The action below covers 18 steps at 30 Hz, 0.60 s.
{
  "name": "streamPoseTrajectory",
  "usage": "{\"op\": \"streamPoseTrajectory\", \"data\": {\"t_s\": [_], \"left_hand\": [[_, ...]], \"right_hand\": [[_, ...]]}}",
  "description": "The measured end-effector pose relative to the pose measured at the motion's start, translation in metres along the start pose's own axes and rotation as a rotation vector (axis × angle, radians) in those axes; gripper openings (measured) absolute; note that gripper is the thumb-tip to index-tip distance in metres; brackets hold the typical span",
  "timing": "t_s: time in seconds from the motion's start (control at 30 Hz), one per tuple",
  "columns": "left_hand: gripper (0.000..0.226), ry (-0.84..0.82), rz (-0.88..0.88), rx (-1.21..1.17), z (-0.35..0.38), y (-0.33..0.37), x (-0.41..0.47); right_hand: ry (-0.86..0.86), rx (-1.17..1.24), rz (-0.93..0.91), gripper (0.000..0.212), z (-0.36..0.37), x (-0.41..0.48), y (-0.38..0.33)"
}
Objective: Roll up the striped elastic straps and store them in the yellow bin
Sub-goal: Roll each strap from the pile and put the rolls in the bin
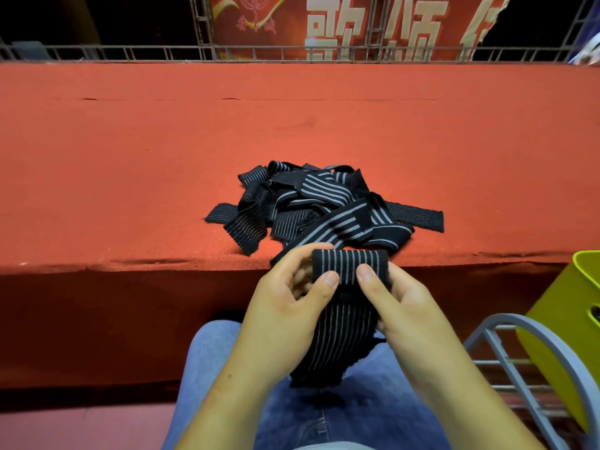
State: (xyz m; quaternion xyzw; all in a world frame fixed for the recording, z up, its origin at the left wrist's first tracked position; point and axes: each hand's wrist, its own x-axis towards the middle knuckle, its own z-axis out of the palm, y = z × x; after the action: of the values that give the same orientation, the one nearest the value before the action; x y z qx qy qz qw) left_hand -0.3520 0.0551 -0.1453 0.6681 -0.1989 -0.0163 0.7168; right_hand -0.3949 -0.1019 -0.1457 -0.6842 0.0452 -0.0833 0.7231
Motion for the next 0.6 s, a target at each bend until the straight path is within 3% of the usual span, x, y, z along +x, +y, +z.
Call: {"op": "streamPoseTrajectory", "data": {"t_s": [0.6], "left_hand": [[0.044, 0.04, 0.148, 0.064, 0.0003, 0.0089, 0.0006]], "right_hand": [[-0.035, 0.024, 0.054, 0.046, 0.0033, 0.0001, -0.0027]]}}
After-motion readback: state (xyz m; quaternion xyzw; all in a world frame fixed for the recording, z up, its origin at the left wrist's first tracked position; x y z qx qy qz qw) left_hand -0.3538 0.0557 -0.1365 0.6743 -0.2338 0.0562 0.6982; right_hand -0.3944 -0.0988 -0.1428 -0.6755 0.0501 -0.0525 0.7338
